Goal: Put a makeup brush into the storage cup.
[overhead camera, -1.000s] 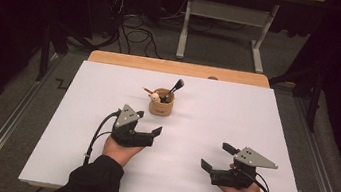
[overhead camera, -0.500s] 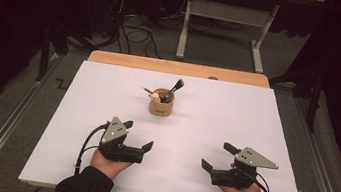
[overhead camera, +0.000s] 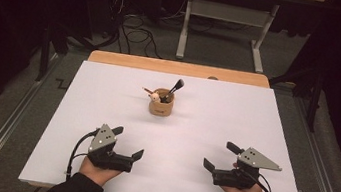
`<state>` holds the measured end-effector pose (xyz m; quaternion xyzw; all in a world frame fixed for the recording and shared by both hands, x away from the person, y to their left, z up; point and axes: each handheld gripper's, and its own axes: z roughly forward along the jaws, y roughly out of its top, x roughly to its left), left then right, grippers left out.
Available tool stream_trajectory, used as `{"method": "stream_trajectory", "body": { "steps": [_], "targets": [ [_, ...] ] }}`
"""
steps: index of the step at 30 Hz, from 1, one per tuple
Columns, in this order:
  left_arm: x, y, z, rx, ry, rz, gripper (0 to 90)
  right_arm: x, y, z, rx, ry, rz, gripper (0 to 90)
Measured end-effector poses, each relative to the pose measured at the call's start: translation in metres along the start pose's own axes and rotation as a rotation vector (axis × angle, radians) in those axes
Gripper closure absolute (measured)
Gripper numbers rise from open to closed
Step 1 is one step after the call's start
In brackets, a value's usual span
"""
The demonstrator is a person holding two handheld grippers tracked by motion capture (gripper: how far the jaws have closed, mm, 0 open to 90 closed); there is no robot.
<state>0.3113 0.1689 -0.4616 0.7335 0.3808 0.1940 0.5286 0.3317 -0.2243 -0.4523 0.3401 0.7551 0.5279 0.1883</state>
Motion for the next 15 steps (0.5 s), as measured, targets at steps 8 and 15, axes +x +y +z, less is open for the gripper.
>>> {"method": "stream_trajectory", "body": {
  "steps": [8, 15],
  "targets": [
    [-0.0055, 0.0013, 0.0023, 0.004, -0.024, 0.037, 0.1, 0.0005, -0.0014, 0.0041, 0.017, -0.014, -0.006, 0.2],
    [-0.005, 0.0022, 0.0017, 0.002, -0.017, 0.034, 0.2, 0.0009, -0.0016, 0.002, 0.011, -0.019, -0.003, 0.2]
  ]
}}
